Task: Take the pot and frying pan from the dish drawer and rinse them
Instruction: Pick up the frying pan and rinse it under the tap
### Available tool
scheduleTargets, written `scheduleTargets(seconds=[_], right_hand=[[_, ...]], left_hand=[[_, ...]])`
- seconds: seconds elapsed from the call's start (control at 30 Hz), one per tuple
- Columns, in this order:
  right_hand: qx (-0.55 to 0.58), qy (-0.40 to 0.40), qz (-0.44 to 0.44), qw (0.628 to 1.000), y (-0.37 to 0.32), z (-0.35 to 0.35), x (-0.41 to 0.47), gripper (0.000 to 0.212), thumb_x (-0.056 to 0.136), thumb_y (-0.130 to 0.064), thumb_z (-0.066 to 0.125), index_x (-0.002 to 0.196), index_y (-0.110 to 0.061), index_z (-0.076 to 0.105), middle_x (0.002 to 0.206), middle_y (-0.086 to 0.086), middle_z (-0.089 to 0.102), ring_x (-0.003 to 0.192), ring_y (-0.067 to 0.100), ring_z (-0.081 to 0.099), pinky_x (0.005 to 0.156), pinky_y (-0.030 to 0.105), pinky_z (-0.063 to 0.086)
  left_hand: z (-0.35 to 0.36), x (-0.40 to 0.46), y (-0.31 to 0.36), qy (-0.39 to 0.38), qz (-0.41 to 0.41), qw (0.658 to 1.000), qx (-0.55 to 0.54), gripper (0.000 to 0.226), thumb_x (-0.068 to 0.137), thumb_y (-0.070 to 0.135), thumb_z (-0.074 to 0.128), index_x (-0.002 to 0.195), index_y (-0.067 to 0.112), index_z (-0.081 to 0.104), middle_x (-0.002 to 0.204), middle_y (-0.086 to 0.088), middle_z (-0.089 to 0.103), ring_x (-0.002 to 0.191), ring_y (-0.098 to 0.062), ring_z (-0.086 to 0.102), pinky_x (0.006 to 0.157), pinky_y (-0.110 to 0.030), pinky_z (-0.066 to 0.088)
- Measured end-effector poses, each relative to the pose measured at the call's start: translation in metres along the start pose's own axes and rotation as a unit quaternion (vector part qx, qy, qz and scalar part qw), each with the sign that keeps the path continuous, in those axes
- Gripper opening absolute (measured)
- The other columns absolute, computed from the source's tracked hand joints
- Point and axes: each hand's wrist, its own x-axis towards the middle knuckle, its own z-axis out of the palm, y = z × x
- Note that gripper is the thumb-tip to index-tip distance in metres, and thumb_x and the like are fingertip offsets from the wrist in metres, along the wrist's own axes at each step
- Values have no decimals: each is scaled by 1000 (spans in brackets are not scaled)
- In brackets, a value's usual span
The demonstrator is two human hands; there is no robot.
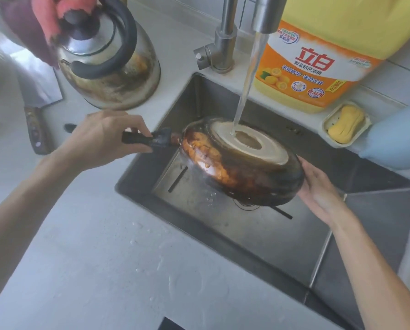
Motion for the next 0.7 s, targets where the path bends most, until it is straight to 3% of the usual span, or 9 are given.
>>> scheduleTargets(seconds=[0.1, 0.2, 0.3, 0.43, 0.5, 0.6, 0.7], right_hand=[[-8, 22, -28, 999, -16, -1, -2, 94, 64, -55, 77, 142, -16, 41, 139, 2, 54, 130, 18, 48, 102, 26, 44], [-63, 7, -50, 997, -33, -1, -5, 95, 59, -51, 82, 141, -23, 42, 139, -2, 54, 131, 15, 47, 106, 29, 40], [-132, -11, -66, 989, -43, -4, -6, 88, 68, -30, 80, 145, -28, 37, 122, -9, 64, 118, 12, 56, 101, 29, 45], [-161, 2, -77, 984, -47, 3, -6, 91, 70, -1, 71, 147, -29, 31, 109, -5, 68, 101, 6, 64, 89, 16, 49], [-160, 9, -79, 984, -43, 4, -5, 94, 69, -3, 72, 147, -32, 29, 107, -1, 68, 101, 9, 65, 92, 17, 48], [-151, -10, -57, 987, -30, 2, -2, 92, 70, -13, 73, 147, -34, 27, 105, -1, 70, 102, 9, 64, 94, 18, 47], [-125, -20, -16, 992, -16, 2, -2, 97, 61, -42, 83, 143, -41, 32, 110, -1, 70, 109, 9, 62, 93, 15, 46]], left_hand=[[26, -11, 0, -18, -26, 999, -26, 24, 70, 35, 78, 85, 25, 62, 86, 4, 69, 72, -26, 62, 66, -37, 47], [47, -21, -3, 0, -47, 998, -45, 23, 70, 27, 80, 82, 19, 62, 91, 5, 69, 73, -25, 64, 63, -34, 45], [56, -24, -7, 31, -68, 995, -59, 23, 70, 20, 80, 80, 17, 60, 94, 4, 66, 76, -25, 64, 63, -38, 49], [50, -22, -13, 77, -43, 992, -85, 17, 71, 11, 80, 76, 11, 64, 95, -1, 62, 74, -28, 63, 66, -45, 53], [42, -19, -13, 89, -21, 992, -83, 14, 73, 11, 78, 76, 10, 65, 95, -2, 62, 75, -25, 63, 67, -44, 53], [25, -15, -6, 104, 2, 992, -75, 14, 76, 19, 74, 78, 7, 66, 96, 12, 61, 80, -11, 60, 71, -36, 52], [8, -11, 4, 103, 24, 994, -39, 17, 77, 22, 72, 80, 7, 67, 97, 3, 67, 78, -22, 64, 68, -43, 54]])
